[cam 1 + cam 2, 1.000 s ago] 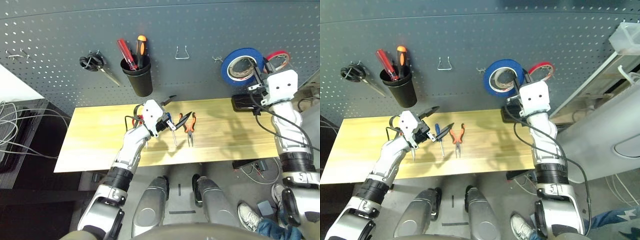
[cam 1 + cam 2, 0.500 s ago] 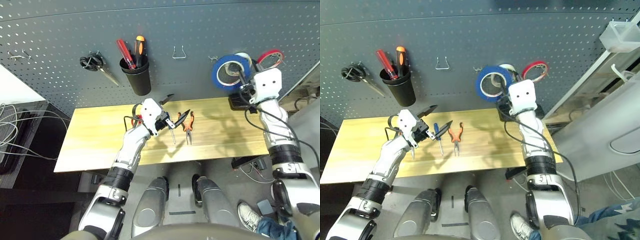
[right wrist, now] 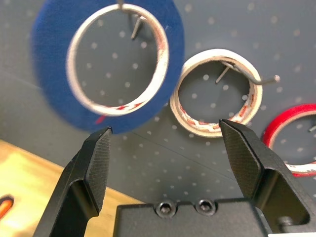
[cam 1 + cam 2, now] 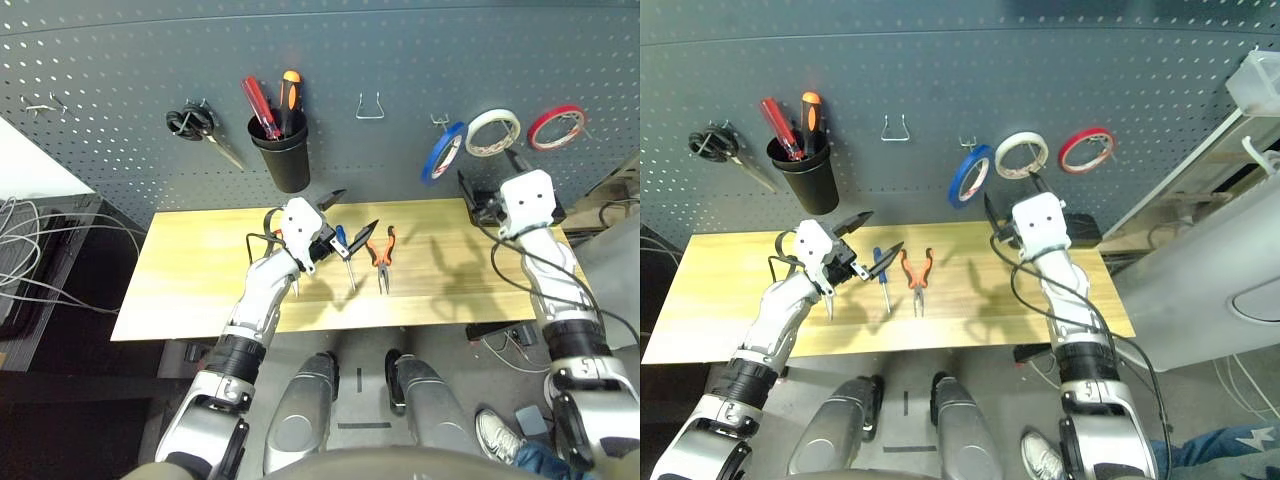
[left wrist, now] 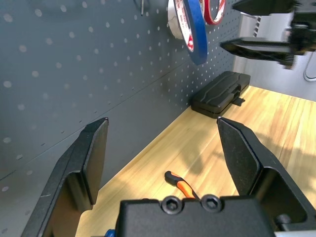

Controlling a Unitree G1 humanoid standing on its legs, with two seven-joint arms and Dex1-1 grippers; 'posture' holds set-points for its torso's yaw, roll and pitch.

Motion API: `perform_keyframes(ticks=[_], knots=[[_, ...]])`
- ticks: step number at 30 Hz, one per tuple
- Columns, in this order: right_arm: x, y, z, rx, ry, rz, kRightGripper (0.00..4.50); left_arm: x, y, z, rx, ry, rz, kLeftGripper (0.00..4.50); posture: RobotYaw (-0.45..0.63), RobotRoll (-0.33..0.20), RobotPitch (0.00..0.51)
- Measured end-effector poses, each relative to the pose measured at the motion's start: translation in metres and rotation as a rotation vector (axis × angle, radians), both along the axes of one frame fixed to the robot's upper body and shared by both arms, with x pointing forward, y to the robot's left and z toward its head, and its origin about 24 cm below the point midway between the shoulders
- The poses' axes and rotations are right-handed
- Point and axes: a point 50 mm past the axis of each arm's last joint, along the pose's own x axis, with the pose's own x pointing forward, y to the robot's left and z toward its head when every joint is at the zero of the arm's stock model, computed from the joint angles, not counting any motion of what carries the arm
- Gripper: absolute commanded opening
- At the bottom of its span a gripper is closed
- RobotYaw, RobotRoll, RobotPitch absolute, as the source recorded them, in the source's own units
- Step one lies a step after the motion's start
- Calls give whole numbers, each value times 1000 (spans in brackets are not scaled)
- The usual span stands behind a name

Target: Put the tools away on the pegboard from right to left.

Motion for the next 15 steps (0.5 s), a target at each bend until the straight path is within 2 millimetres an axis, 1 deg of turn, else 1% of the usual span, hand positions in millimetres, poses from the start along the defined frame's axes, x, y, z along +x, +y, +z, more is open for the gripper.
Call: perform_keyframes(ticks=[4,7,10,12,15], knots=[[-11,-3,-14,-20,39,-6,4466,0,1,0,3,1,1,4500,60,0,187],[-10,-1,-28,58,147,-13,4466,0,1,-1,8,2,-1,4500,56,0,191],[-4,9,-47,213,308,-15,4466,0,1,-2,27,5,0,4500,63,0,199],[3,16,-53,291,391,-19,4466,1,2,-3,51,19,4,4500,63,0,199],[16,24,-53,398,467,-32,4466,2,4,-7,82,58,13,4500,77,0,213]])
